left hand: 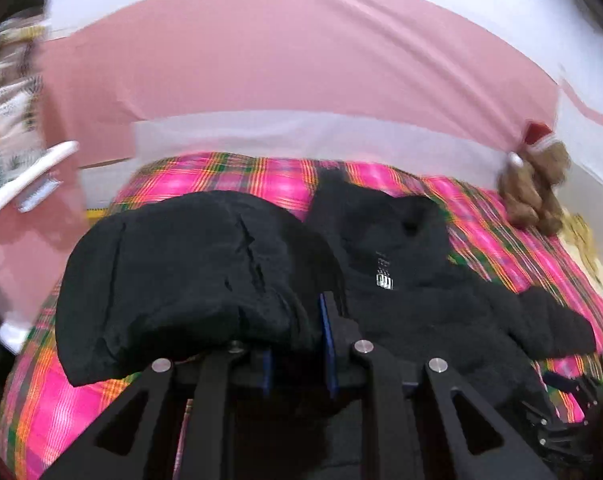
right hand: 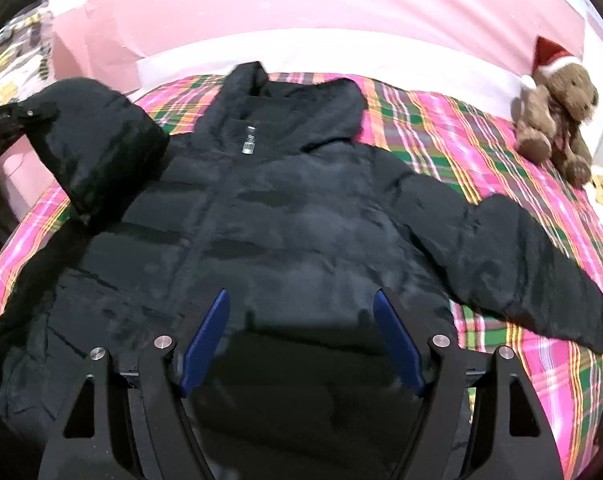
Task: Fold large clothes
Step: 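Grasp the jacket sleeve with the left tool and lift it, then fold the held sleeve across the jacket body with the left tool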
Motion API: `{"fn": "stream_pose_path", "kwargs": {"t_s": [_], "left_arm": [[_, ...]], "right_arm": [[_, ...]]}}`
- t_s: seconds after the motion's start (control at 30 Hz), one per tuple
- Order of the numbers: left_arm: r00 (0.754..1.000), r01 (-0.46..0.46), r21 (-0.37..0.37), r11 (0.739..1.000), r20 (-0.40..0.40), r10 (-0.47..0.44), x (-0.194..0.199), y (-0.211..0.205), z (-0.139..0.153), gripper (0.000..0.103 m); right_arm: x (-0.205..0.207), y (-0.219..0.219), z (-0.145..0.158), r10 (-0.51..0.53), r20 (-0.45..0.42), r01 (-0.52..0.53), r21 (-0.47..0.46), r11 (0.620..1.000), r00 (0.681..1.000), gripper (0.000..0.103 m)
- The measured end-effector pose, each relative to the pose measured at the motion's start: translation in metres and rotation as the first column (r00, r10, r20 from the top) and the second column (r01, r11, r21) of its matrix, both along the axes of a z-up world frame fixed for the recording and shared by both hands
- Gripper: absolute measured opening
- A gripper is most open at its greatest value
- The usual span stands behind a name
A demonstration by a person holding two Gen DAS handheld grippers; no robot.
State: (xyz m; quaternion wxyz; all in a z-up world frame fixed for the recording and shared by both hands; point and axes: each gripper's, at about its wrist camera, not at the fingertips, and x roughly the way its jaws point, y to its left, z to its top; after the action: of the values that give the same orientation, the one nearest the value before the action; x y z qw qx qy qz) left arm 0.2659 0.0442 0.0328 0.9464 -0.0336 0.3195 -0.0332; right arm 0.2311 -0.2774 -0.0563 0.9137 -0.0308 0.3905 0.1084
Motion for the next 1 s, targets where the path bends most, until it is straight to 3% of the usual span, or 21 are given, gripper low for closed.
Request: {"fn": "stream_pose_path", "kwargs": {"t_s": [0.27,0.3,0.37,0.43,0.67,0.77,0.83,1.0], "left_arm": [[0.974,0.203,0.007,0.979,-0.102,-0.201,0.015,-0.093,-0.048,0.023],[0.968,0.226,0.001,0.974,-0.109,-0.224,0.015,-0.105,-0.053,0.025],[0.949,0.288,-0.04,0.957,-0.125,-0.29,0.015,-0.121,-0.065,0.047],[0.928,0.337,-0.085,0.938,-0.135,-0.346,0.015,-0.134,-0.072,0.062],[0.882,0.42,-0.188,0.888,-0.145,-0.448,0.0,-0.152,-0.069,0.075],[0.882,0.437,-0.211,0.874,-0.09,-0.462,-0.008,-0.142,-0.051,0.081],[0.891,0.431,-0.201,0.88,-0.058,-0.45,-0.012,-0.131,-0.039,0.081],[0.959,0.266,-0.115,0.957,-0.067,-0.275,0.024,-0.078,-0.043,0.082]], "right_arm": [[0.003,-0.037,-0.025,-0.064,-0.049,0.065,0.03,0.997,0.997,0.074],[0.004,-0.041,-0.028,-0.072,-0.055,0.074,0.035,0.997,0.996,0.074],[0.002,-0.05,-0.033,-0.089,-0.065,0.092,0.045,0.995,0.994,0.074],[0.0,-0.059,-0.037,-0.106,-0.073,0.11,0.051,0.993,0.992,0.074],[-0.007,-0.083,-0.037,-0.152,-0.083,0.158,0.071,0.985,0.985,0.074],[-0.008,-0.087,-0.03,-0.159,-0.067,0.165,0.086,0.983,0.985,0.074],[-0.005,-0.085,-0.026,-0.152,-0.063,0.158,0.108,0.982,0.986,0.074],[0.014,-0.067,-0.019,-0.108,-0.053,0.115,0.144,0.983,0.993,0.074]]}}
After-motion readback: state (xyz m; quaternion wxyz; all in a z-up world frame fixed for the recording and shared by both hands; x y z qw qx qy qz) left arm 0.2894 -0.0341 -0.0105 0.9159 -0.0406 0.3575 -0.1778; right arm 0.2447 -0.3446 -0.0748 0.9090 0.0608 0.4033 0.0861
